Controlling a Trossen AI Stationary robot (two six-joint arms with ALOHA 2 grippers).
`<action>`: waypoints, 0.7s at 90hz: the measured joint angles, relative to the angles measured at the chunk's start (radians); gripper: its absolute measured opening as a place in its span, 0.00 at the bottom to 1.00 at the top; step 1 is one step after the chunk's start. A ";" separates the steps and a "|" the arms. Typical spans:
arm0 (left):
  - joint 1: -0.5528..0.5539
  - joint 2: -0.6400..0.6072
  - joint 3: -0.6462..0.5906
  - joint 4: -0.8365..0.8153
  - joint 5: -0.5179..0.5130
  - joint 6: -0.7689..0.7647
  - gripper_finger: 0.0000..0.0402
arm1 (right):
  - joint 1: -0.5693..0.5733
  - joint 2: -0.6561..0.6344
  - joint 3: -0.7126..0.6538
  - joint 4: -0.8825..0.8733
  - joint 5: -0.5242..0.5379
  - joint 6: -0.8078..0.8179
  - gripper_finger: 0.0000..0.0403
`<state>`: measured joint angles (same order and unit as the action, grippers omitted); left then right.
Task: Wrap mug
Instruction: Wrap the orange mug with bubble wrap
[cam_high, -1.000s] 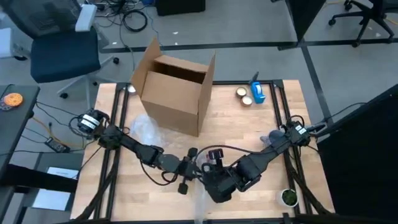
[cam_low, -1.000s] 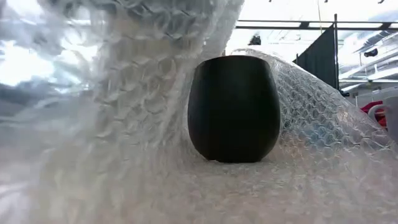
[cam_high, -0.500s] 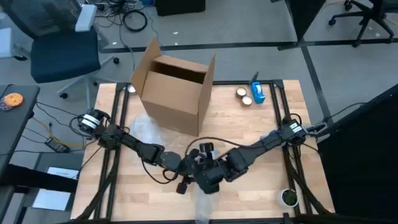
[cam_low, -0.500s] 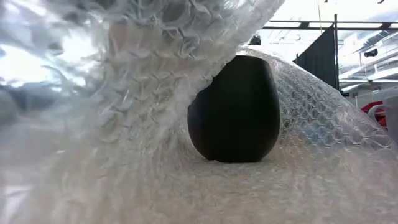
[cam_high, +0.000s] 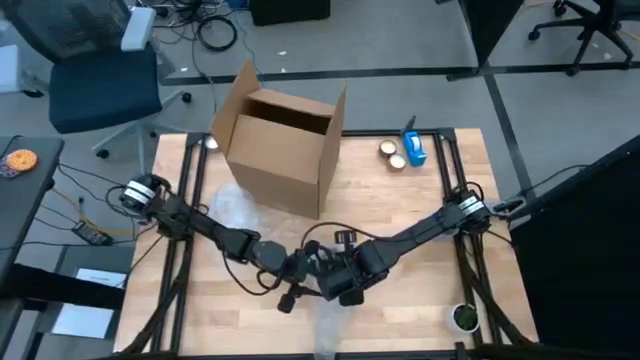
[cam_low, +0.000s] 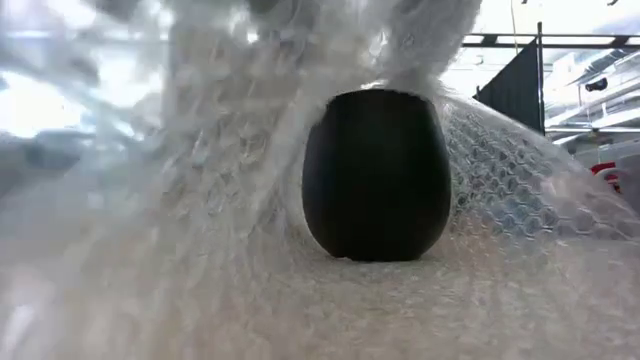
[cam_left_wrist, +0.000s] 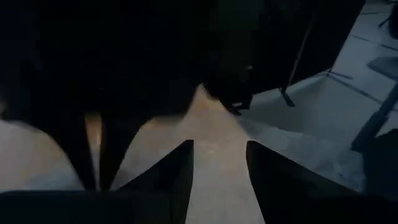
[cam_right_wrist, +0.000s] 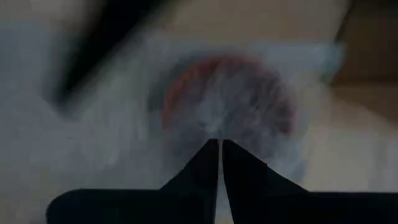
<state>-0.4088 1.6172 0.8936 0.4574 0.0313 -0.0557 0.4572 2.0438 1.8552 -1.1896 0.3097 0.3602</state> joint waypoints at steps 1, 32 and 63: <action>0.000 -0.008 0.000 -0.015 0.001 0.000 0.33 | 0.001 0.000 -0.001 -0.006 -0.001 0.006 0.00; -0.006 -0.218 0.000 -0.471 -0.309 -0.028 0.33 | 0.069 -0.011 -0.008 -0.112 0.017 0.092 0.00; -0.004 -0.076 0.000 -0.415 -0.348 -0.055 0.33 | 0.062 -0.011 -0.008 -0.095 0.037 0.091 0.00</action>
<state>-0.4130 1.5408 0.8932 0.0426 -0.3168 -0.1104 0.5188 2.0327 1.8469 -1.2849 0.3465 0.4515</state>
